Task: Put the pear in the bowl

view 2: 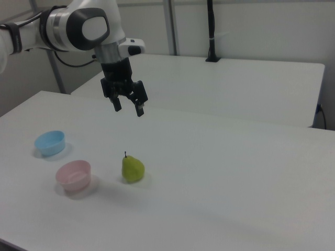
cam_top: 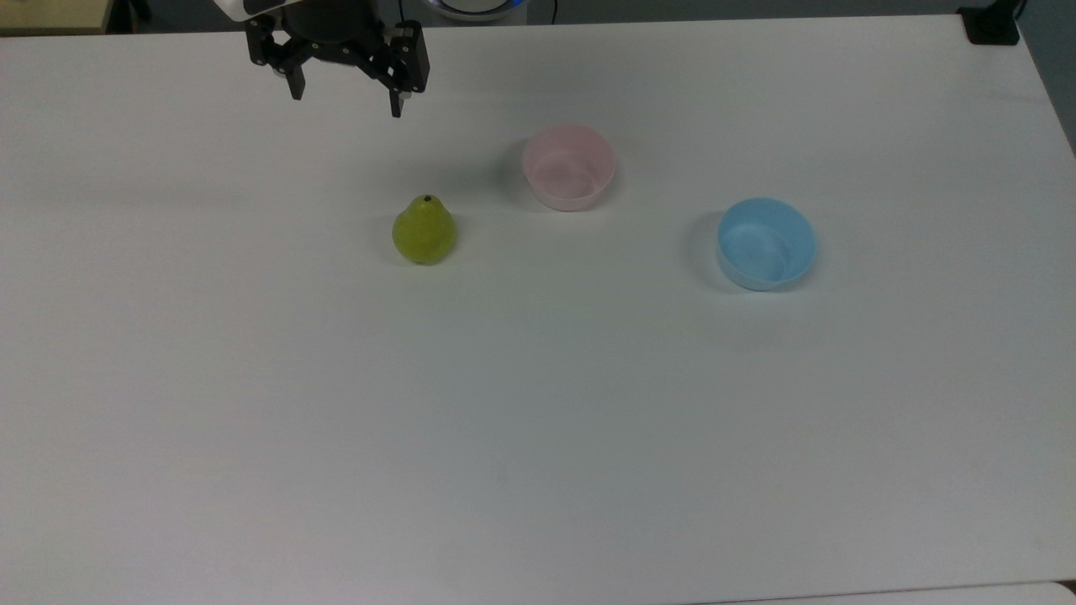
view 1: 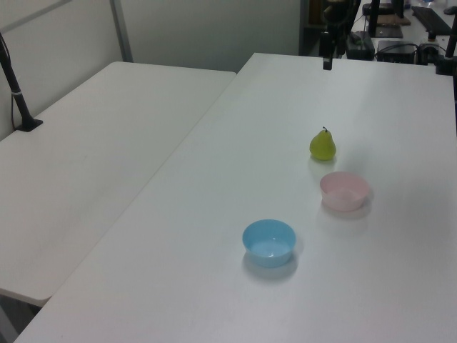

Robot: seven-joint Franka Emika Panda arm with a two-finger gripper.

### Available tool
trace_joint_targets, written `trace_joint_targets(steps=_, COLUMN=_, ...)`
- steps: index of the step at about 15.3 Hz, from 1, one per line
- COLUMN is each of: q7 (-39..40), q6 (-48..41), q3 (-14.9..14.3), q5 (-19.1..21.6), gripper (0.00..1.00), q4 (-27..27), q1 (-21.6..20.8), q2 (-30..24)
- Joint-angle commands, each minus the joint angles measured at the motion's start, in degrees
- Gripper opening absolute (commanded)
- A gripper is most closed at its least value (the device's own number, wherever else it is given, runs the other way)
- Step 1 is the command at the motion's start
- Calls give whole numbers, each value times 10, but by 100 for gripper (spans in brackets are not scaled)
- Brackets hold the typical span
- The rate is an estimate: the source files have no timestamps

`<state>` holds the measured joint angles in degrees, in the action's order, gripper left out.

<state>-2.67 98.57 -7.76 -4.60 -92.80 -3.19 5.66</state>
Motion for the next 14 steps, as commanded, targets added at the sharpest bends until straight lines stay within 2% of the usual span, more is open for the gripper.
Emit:
trace_joint_targets(steps=1, q7=4, q6=-7, q3=-9, q5=1, gripper=100, q4=-10, q1=1, q2=-22)
trace_joint_targets(steps=12, q7=28, q6=-7, q3=-10, q5=2, gripper=100, q4=-11, q1=-4, q2=-20)
trace_joint_targets(steps=14, q7=30, q6=-5, q3=-24, q5=2, gripper=100, q4=-15, q1=-19, q2=-13)
